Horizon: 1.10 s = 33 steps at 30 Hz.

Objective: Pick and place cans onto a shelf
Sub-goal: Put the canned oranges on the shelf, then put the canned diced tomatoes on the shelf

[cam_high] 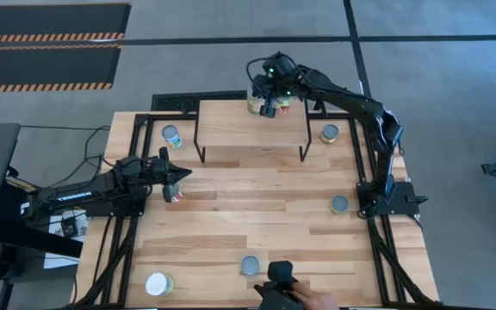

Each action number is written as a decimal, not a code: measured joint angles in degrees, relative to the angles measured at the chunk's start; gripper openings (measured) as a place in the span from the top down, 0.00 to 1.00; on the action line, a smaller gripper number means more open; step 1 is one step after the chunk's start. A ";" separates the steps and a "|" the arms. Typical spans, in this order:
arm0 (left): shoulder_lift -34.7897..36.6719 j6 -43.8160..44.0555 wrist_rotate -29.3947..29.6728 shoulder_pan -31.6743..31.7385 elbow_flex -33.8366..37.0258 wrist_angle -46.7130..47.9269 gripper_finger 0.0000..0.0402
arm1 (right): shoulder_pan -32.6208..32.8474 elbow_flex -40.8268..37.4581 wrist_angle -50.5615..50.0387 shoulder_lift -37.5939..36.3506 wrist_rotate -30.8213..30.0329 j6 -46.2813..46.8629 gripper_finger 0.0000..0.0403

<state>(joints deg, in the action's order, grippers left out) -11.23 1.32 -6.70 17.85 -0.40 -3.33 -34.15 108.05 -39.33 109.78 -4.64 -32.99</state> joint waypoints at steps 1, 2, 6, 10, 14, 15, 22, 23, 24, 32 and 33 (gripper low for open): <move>-0.01 0.00 0.00 0.00 0.00 0.00 1.00 | 0.00 0.02 -0.44 -0.04 -0.02 -0.02 0.98; -0.01 0.00 0.00 0.02 0.02 0.00 1.00 | 0.00 0.04 -0.87 -0.09 -0.02 -0.02 0.98; 0.00 -0.01 0.74 0.02 0.01 0.00 1.00 | 0.00 0.07 -1.23 -0.11 -0.02 0.00 0.97; -0.01 -0.02 1.38 0.02 0.00 0.00 1.00 | 0.00 0.02 -1.16 -0.73 -0.08 -0.02 0.97; -0.01 -0.04 1.40 0.02 0.00 -0.20 1.00 | 0.28 -0.11 -0.03 -2.21 -0.24 0.13 0.96; 0.01 -0.20 1.45 0.00 0.01 -0.23 1.00 | 0.35 -0.11 0.68 -2.99 -0.23 0.15 0.96; 0.00 -0.66 1.56 0.01 0.01 -0.25 1.00 | 2.18 -1.77 0.01 -9.57 4.78 1.53 0.99; -0.01 -0.66 1.55 0.02 0.00 -0.23 1.00 | 2.27 -3.51 1.05 -10.81 7.56 2.51 0.99; -0.01 -0.63 1.55 0.02 0.00 -0.22 1.00 | 2.32 -5.87 2.64 -12.11 9.95 3.01 0.99; 0.01 0.05 -1.92 0.00 0.01 -1.40 1.00 | 5.85 -34.18 27.30 -24.55 13.82 7.46 0.99; 0.01 0.44 -2.41 0.01 0.02 -1.49 1.00 | 6.57 -37.74 30.73 -26.60 13.91 8.63 0.99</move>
<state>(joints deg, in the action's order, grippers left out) -11.22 1.77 -9.11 17.85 -0.38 -4.83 -27.58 70.31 -8.60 83.18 9.27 -24.37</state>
